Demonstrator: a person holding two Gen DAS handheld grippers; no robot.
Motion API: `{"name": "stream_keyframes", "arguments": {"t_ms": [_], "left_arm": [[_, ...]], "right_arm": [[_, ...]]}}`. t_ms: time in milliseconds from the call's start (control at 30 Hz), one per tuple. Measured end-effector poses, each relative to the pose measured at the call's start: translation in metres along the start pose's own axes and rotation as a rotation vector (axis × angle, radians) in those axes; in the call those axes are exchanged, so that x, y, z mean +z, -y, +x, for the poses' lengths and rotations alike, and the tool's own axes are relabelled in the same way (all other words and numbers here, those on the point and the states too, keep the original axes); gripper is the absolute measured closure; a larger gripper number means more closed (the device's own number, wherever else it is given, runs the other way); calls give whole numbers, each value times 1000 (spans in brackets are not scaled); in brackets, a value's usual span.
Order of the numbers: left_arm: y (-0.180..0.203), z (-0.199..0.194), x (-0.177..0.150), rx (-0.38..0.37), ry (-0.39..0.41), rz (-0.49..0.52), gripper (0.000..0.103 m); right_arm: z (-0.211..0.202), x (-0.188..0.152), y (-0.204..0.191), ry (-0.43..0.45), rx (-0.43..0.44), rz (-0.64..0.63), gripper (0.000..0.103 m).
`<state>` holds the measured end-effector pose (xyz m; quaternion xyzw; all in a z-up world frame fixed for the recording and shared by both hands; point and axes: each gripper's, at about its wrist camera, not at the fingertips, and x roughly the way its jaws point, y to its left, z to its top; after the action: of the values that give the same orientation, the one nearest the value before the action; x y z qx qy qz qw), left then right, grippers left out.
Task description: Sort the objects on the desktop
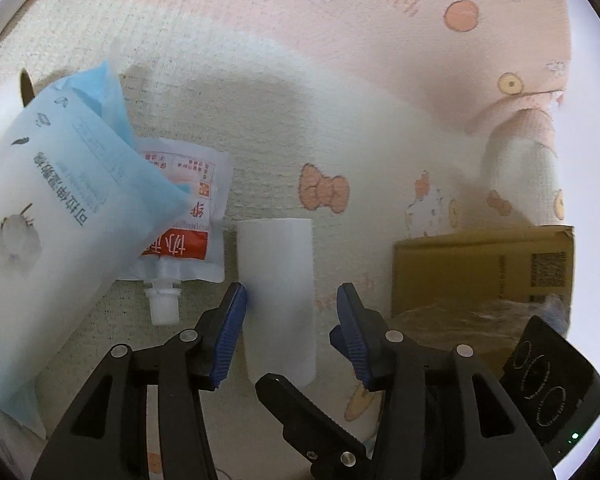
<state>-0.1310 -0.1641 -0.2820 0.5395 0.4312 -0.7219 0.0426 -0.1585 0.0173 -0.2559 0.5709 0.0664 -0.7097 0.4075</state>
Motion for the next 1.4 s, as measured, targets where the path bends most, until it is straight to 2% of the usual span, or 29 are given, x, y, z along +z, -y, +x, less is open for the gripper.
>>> {"name": "stream_keyframes", "arguments": {"t_ms": [33,67,100,133,167,333,900,1000,1067,1133,1200,1300,1400], "left_arm": [[-1,2,0,24,-8,2,64],[-2,4,1,27,-14,0,64],[-3,4,1,21,-10,-9,64],[-5,4,0,16,-11,-16,65],[-6,3,-1,12,-6,-19,65],[-8,2,-16,1,-11,5,65],[-12,-5,-94,-6,-65,82,67],[-12,-8,-102,-6,-56,96,71],[-11,-10,-105,-6,-61,94,81],[-7,-11,-108,-6,-66,111,82],[-4,-8,-109,21,-74,133,81],[-8,-6,-106,7,-85,87,75],[-14,1,-103,-7,-102,36,62]], "right_arm": [[2,1,0,-8,1,-4,38],[4,3,1,-20,1,-4,39],[8,4,2,-39,2,-1,49],[12,4,3,-58,-2,3,63],[14,5,5,-66,-10,9,66],[12,-3,17,-81,71,73,67],[-17,-86,15,-68,108,137,67],[-20,-94,13,-61,104,130,67],[-21,-97,12,-49,99,123,67],[-20,-99,11,-55,96,123,63],[-19,-100,11,-38,89,119,63],[-18,-101,13,-37,95,131,63],[-18,-101,14,-40,105,140,63]]}}
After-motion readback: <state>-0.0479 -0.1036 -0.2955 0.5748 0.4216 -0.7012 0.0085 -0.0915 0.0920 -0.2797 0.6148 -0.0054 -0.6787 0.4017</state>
